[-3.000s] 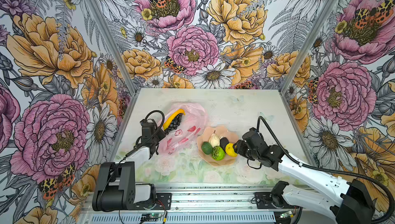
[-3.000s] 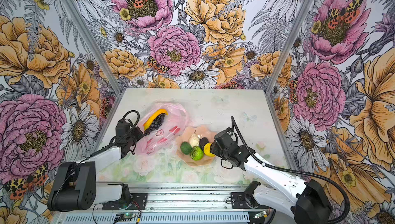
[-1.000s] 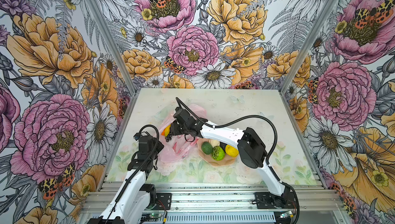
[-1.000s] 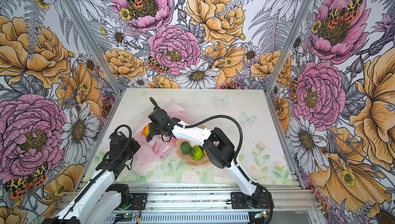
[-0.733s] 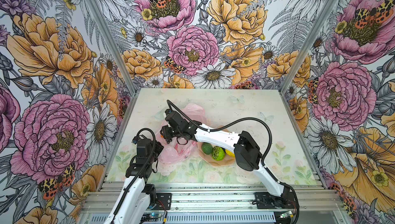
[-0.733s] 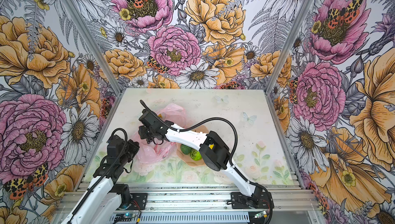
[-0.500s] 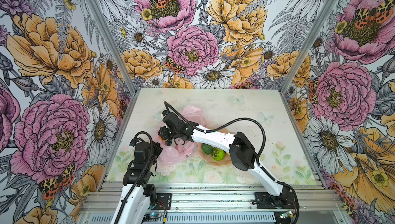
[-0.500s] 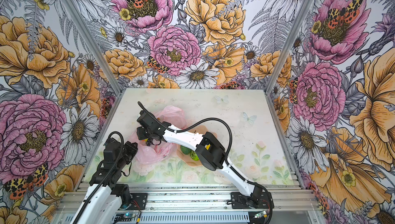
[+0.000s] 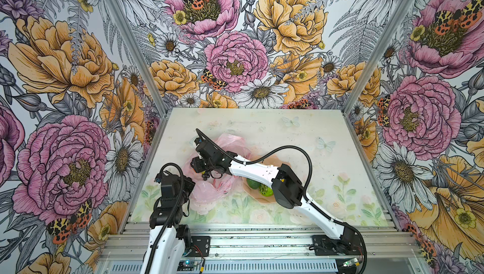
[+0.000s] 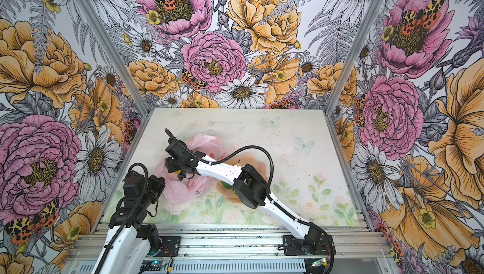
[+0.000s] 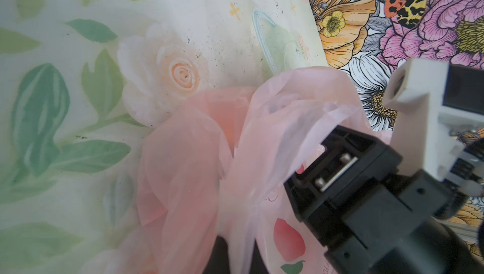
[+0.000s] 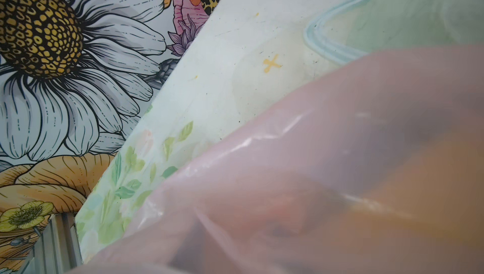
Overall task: Take fruits out of the plastic bag
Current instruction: Pick up the fruit from the plastic bag.
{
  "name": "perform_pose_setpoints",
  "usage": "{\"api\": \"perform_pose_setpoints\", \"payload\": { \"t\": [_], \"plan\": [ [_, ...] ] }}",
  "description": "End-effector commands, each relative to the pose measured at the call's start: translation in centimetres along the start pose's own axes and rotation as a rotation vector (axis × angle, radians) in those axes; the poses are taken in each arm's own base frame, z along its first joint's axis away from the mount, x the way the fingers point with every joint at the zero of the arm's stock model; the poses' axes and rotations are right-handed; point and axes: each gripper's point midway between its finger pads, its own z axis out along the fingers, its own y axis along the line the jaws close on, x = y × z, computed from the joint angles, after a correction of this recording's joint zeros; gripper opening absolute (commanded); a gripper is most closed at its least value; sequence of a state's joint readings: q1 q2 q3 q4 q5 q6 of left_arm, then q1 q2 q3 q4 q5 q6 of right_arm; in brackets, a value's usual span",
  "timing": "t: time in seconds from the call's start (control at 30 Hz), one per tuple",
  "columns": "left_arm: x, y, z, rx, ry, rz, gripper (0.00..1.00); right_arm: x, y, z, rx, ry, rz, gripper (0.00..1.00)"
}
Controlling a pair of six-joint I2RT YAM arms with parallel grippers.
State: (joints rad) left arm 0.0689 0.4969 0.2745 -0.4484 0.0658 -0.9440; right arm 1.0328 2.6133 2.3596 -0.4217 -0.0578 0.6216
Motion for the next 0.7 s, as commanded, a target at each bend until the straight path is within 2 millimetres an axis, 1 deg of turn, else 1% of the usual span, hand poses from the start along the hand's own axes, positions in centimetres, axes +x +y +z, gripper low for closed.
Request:
{"api": "perform_pose_setpoints", "payload": {
  "t": [0.0, 0.07, 0.13, 0.23, 0.33, 0.4, 0.5, 0.6, 0.67],
  "plan": [
    [0.7, 0.7, 0.0, -0.002, 0.023, -0.011, 0.0, -0.5, -3.0, 0.6, 0.106, -0.026, -0.015, 0.43],
    [0.6, 0.7, -0.2, 0.0, 0.015, -0.016, 0.0, -0.4, -3.5, 0.7, 0.121, -0.025, -0.013, 0.43],
    [0.6, 0.8, -0.3, 0.0, 0.01, -0.016, 0.0, -0.5, -3.6, 0.7, 0.122, -0.027, -0.012, 0.44],
    [0.8, 1.0, -0.1, -0.011, 0.017, -0.007, 0.0, -0.7, -3.0, 0.4, 0.114, -0.033, -0.023, 0.47],
    [0.8, 1.1, -0.1, -0.02, 0.019, 0.007, 0.0, -1.5, -2.1, -0.5, 0.092, -0.041, -0.036, 0.5],
    [0.7, 0.9, -0.1, -0.018, 0.019, 0.016, 0.0, -2.0, -1.4, -1.5, 0.075, -0.045, -0.035, 0.48],
    [0.7, 0.6, 0.1, -0.012, 0.029, 0.03, 0.0, -2.1, -0.6, -3.0, 0.071, -0.043, -0.044, 0.47],
    [0.9, 0.6, 0.5, -0.015, 0.047, 0.038, 0.0, -1.8, -0.8, -4.0, 0.081, -0.031, -0.023, 0.46],
    [1.1, 0.6, 0.8, -0.017, 0.057, 0.039, 0.0, -1.5, -1.4, -4.3, 0.105, -0.03, -0.017, 0.47]
  ]
}}
